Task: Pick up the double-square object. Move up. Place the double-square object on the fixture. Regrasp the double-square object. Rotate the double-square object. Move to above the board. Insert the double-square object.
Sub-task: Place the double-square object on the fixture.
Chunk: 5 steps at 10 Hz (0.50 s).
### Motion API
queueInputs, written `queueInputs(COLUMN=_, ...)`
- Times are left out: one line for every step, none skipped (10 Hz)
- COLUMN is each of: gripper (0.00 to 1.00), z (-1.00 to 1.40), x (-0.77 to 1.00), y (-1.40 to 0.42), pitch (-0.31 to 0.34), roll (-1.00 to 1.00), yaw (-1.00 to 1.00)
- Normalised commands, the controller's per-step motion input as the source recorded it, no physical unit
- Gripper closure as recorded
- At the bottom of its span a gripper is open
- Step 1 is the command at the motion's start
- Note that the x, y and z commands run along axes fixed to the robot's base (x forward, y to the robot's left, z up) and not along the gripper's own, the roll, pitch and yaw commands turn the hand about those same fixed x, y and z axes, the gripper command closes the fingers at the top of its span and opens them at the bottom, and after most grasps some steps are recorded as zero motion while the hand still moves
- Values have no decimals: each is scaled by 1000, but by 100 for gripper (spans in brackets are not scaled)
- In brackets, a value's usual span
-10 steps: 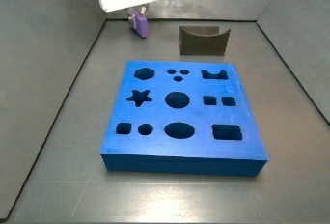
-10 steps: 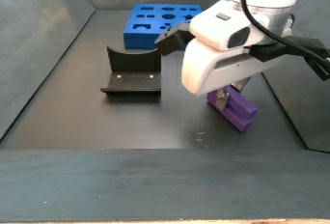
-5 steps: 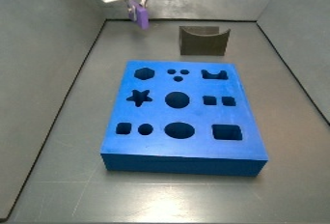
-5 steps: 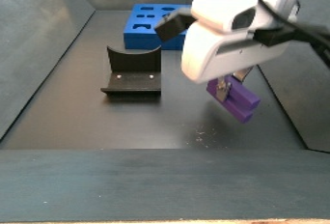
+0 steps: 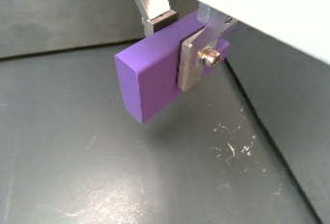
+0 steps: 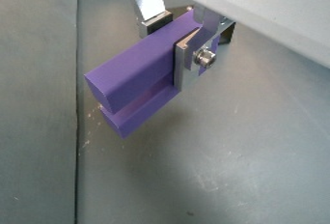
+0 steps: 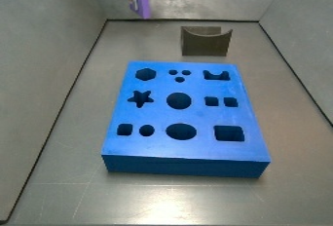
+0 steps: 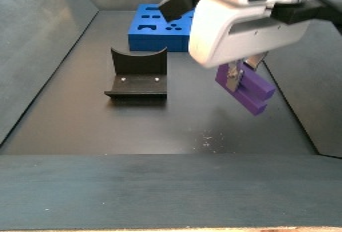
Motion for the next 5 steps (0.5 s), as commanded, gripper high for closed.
queueInputs(gripper=100, z=1000, x=-19, y=3, pitch=49, roll=22, yaw=-8)
queueInputs(gripper=100, z=1000, x=-25, y=4, pitch=58, roll=31, yaw=-11)
queueInputs(gripper=100, z=1000, x=-31, y=7, pitch=69, roll=55, yaw=-16)
queueInputs(gripper=100, z=1000, x=-36, y=7, pitch=78, roll=69, yaw=-16)
queueInputs(gripper=100, z=994, x=-36, y=6, pitch=82, roll=81, yaw=-7)
